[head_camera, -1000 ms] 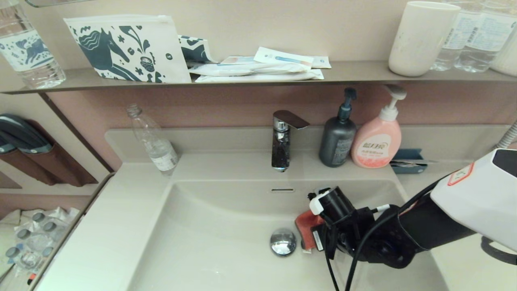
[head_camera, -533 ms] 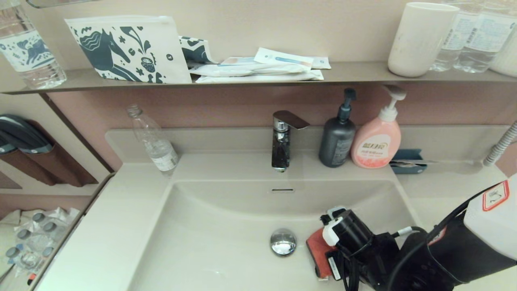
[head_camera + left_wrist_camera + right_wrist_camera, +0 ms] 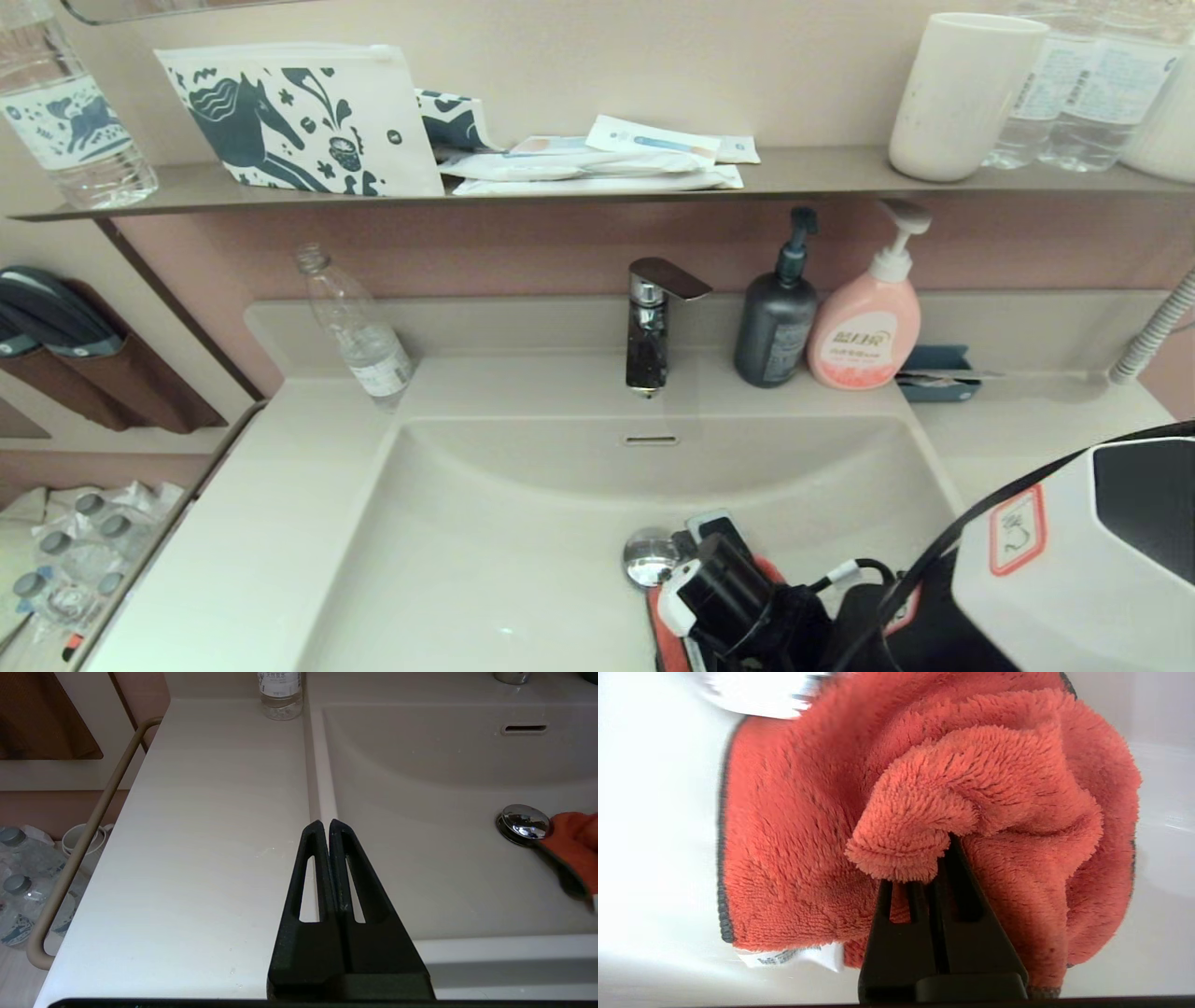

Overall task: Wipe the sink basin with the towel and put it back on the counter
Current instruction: Wipe the sink

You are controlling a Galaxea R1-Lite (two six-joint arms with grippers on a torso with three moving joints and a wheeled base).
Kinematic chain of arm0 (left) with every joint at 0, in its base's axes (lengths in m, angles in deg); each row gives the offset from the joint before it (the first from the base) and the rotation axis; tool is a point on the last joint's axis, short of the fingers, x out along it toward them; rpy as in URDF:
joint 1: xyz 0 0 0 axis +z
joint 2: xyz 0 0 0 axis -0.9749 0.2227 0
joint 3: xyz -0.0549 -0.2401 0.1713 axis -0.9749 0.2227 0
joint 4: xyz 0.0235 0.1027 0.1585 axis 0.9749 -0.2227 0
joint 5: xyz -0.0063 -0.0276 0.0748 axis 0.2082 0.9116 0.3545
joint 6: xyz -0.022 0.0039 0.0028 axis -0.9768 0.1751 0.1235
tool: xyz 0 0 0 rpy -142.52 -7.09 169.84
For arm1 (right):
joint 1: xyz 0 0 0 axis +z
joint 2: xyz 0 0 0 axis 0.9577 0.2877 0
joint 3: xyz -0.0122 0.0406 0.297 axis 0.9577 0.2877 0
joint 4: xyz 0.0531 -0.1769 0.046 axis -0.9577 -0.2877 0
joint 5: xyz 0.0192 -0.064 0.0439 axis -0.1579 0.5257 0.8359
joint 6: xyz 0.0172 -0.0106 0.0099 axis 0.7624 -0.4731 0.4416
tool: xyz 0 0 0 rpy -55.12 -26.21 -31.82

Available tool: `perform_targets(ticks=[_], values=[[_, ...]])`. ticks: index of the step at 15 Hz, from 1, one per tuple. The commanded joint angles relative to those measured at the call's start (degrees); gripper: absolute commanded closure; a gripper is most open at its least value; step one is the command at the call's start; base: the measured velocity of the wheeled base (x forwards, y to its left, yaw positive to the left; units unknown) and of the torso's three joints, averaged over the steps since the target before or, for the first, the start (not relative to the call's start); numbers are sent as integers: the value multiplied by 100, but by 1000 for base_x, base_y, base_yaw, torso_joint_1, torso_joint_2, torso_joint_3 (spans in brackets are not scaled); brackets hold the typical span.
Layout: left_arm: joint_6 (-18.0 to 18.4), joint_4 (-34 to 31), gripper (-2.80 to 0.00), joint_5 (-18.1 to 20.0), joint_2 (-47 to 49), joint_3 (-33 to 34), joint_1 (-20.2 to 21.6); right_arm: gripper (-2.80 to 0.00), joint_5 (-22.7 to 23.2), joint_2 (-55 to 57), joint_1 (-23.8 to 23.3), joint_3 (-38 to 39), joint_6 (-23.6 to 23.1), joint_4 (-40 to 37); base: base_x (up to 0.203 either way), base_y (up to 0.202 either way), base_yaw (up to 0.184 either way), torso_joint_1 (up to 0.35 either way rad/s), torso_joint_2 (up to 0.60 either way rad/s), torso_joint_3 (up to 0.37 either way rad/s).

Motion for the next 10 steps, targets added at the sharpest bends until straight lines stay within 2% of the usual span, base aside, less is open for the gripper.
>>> perform_targets(ticks=[1, 6, 10], values=[[2, 1, 0, 6, 4, 0, 1, 0, 42, 487, 270, -570, 37, -12, 0, 0, 0, 0, 0, 0], [2, 1, 0, 6, 4, 0, 1, 0, 290, 620, 352, -1945, 42, -444, 0, 0, 0, 0, 0, 0], [2, 1, 0, -2, 4, 0, 1, 0, 312, 1017, 331, -2846, 27, -580, 0, 0, 0, 0, 0, 0]])
